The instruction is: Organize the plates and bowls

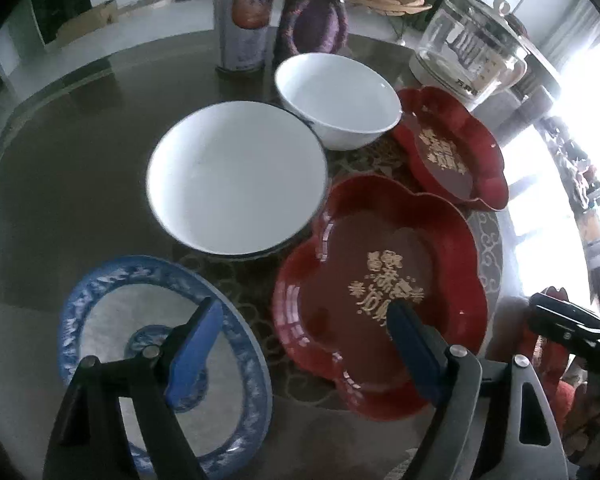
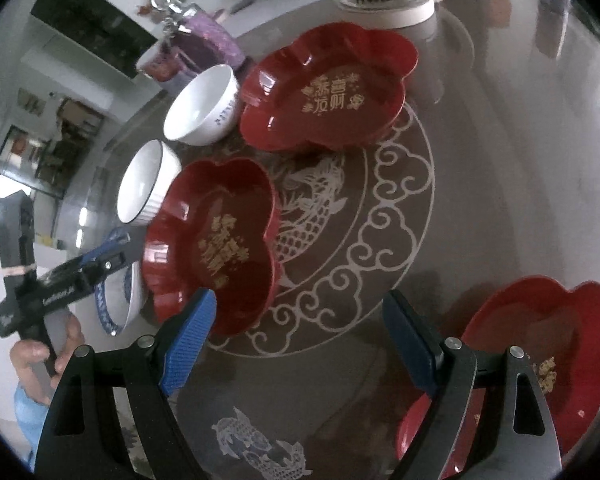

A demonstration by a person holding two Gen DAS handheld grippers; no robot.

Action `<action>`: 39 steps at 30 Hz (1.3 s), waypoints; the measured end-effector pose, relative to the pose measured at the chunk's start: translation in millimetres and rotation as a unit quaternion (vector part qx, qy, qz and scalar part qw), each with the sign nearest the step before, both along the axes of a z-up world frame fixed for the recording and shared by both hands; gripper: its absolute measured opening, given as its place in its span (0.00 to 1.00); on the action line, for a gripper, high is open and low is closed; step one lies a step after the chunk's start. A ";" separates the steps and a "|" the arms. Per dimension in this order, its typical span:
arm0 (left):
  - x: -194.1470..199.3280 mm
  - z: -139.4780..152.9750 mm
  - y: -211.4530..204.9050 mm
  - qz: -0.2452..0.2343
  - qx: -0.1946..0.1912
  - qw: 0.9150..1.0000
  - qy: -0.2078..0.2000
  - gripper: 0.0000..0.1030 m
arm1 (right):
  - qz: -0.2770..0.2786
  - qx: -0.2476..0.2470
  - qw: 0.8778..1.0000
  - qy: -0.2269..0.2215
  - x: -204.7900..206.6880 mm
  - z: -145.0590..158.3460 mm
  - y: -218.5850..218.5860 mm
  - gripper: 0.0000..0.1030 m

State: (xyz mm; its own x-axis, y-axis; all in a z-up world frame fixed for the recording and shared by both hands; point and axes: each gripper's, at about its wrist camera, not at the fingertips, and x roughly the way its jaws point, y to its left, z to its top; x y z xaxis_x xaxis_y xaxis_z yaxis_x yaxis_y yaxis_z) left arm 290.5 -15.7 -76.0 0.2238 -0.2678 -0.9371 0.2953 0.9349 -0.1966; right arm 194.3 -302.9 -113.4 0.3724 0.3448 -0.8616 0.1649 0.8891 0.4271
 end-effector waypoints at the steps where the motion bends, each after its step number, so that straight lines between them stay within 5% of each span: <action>1: 1.0 -1.1 -3.2 -0.001 -0.003 1.000 0.002 0.81 | 0.004 -0.005 1.000 0.001 2.7 -1.3 1.3 0.85; 22: 6.4 -18.8 -24.7 -0.012 0.007 1.000 -0.005 0.73 | 0.047 -0.036 0.998 -0.012 47.2 -18.8 37.3 0.83; 25: 6.8 -24.7 -24.0 -0.011 -0.004 1.000 0.006 0.73 | 0.068 -0.045 0.997 -0.004 51.3 -28.3 48.3 0.56; 26: 5.8 -25.0 -24.2 -0.011 -0.004 1.000 0.003 0.72 | 0.072 -0.047 0.996 0.001 51.9 -32.0 50.3 0.25; 27: 4.6 -25.6 -24.8 -0.011 -0.004 1.000 0.001 0.72 | 0.071 -0.051 0.996 0.006 51.9 -34.6 50.1 0.17; 34: -22.3 -24.5 -45.0 -0.052 -0.029 0.998 0.010 0.63 | 0.083 -0.079 0.993 0.024 32.3 -32.8 27.0 0.11; 39: -43.2 -29.4 -70.4 -0.070 0.035 0.996 -0.034 0.61 | 0.081 -0.103 0.991 0.023 23.7 -28.5 7.7 0.26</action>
